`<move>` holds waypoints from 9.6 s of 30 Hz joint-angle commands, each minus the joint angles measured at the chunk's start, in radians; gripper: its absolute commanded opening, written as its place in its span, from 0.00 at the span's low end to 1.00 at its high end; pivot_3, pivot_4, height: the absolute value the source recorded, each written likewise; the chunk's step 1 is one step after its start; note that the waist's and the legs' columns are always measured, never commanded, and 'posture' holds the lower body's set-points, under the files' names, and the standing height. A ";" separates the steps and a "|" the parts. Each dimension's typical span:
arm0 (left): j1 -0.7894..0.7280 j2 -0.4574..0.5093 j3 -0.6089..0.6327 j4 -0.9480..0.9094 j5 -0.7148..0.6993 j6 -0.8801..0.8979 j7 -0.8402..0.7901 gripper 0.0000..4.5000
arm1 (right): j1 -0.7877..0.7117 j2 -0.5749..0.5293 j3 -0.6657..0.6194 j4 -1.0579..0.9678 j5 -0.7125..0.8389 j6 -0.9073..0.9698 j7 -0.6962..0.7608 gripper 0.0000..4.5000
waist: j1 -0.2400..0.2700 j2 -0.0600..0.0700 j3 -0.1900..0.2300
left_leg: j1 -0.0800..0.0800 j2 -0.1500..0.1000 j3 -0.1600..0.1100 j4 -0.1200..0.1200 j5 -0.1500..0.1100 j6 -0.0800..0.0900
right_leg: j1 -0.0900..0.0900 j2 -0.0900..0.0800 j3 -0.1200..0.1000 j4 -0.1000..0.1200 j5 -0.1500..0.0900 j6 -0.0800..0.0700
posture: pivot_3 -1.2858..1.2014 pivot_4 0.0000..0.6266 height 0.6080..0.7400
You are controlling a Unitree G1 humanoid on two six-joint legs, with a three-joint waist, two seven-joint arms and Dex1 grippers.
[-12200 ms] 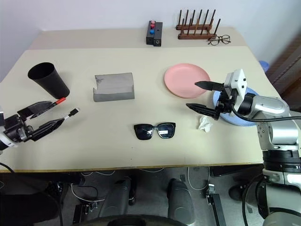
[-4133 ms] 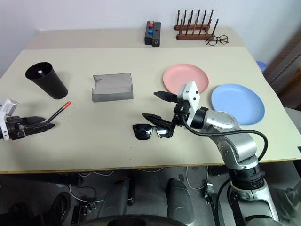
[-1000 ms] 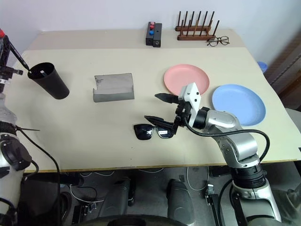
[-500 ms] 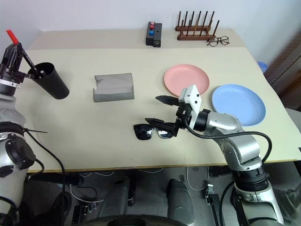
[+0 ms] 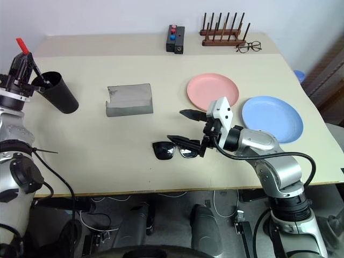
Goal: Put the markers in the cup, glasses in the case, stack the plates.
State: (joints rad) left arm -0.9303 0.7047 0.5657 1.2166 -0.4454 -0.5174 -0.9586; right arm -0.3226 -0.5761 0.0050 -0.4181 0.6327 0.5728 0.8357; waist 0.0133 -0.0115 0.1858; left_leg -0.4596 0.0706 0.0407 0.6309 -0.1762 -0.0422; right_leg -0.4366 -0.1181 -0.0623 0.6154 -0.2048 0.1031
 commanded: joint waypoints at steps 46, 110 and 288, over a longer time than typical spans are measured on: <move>-0.228 -0.211 -0.753 -0.042 0.507 0.380 -0.269 0.94 | 0.089 -0.145 -0.178 0.093 -0.109 -0.160 0.055 0.98 | 0.025 -0.002 0.001 | -0.001 -0.001 -0.001 0.001 0.000 0.000 | 0.000 0.000 0.001 -0.001 -0.002 -0.001 | 0.52 0.24 1.00; 0.384 0.275 -0.658 -1.433 -0.162 1.340 -0.445 0.99 | 0.036 -0.118 -0.147 0.143 -0.129 -0.205 0.057 0.98 | 0.004 0.000 0.003 | 0.000 -0.001 -0.002 0.001 0.000 0.000 | 0.000 0.000 0.003 0.000 -0.003 -0.001 | 0.52 0.24 1.00; 0.319 0.299 -0.909 -1.298 -0.025 1.390 -0.646 0.99 | 0.228 -0.150 -0.248 -0.040 0.087 -0.299 0.236 0.98 | 0.001 0.002 0.003 | -0.001 -0.003 -0.005 0.006 -0.002 0.003 | 0.003 0.000 0.003 0.000 -0.004 -0.001 | 0.52 0.24 1.00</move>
State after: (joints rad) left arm -0.5906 0.9922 -0.3748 -0.0792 -0.4663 0.8840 -1.5912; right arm -0.0926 -0.7249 -0.2228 -0.4483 0.7177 0.2955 1.0677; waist 0.0148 -0.0098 0.1890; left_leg -0.4607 0.0678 0.0359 0.6369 -0.1782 -0.0393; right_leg -0.4335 -0.1178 -0.0597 0.6150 -0.2084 0.1025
